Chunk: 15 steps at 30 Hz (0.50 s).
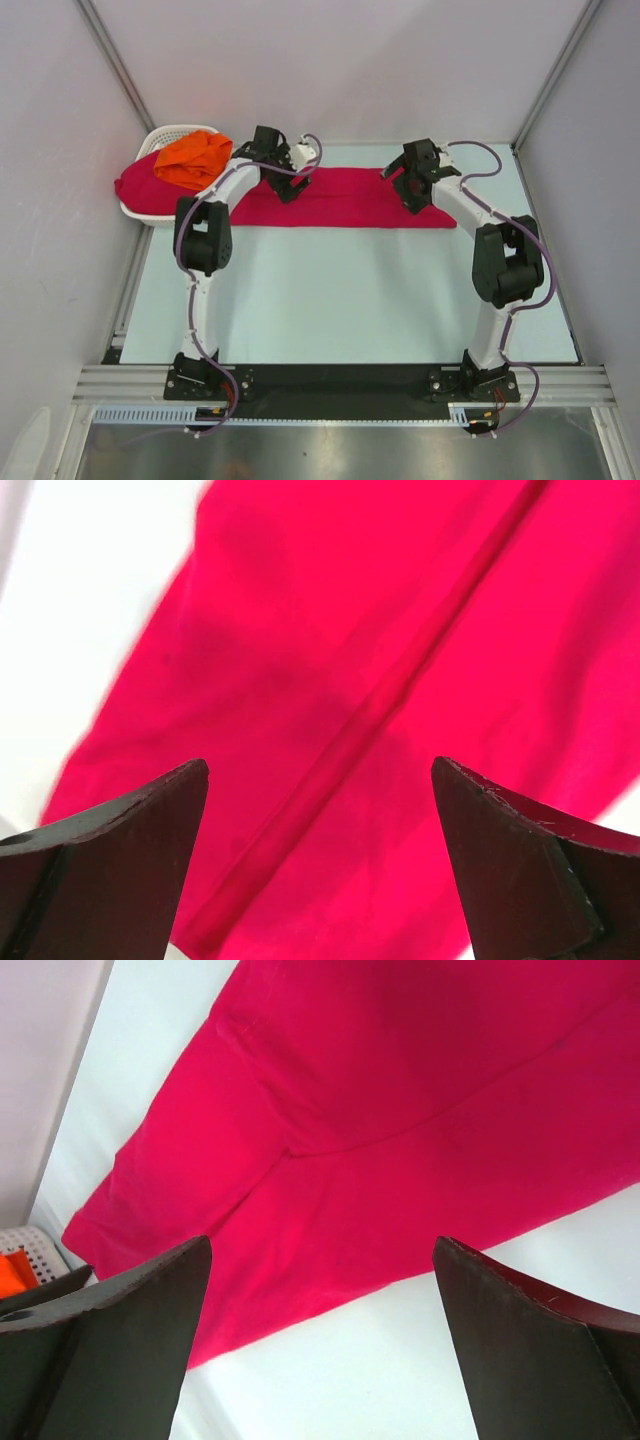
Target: Fold and stack the t-shirts
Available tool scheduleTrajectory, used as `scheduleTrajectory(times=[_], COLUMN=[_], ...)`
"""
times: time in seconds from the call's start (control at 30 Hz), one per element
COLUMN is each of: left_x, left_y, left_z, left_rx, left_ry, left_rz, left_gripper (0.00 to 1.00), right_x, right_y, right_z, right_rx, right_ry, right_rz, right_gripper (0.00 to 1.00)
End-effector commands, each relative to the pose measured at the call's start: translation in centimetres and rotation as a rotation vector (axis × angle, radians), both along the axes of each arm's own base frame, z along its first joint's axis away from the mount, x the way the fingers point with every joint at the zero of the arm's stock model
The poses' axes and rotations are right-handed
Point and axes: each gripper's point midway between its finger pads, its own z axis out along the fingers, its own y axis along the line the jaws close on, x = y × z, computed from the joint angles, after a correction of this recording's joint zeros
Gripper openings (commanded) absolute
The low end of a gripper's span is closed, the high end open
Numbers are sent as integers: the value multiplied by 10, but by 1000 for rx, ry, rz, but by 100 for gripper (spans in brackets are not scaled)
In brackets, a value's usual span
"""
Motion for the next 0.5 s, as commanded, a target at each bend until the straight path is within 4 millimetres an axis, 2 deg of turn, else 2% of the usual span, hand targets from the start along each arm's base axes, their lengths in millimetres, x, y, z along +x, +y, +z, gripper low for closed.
scheduleTrajectory(times=[0.0, 0.1, 0.13, 0.3, 0.47], left_x=[14, 18, 20, 28, 20], left_y=[14, 23, 24, 28, 38], left_z=[-8, -24, -24, -26, -45], left_rx=[61, 74, 72, 37, 110], left_ry=[-17, -7, -9, 5, 69], left_rz=[46, 99, 109, 141, 236], left_gripper=[100, 100, 100, 100, 100], right_x=[25, 30, 34, 37, 43], right_y=[-1, 4, 6, 8, -1], right_z=[12, -4, -2, -17, -34], right_rx=[13, 11, 17, 20, -38], right_ry=[-48, -5, -8, 12, 23], right_rz=[-62, -45, -43, -62, -79], right_gripper=[100, 100, 100, 100, 100])
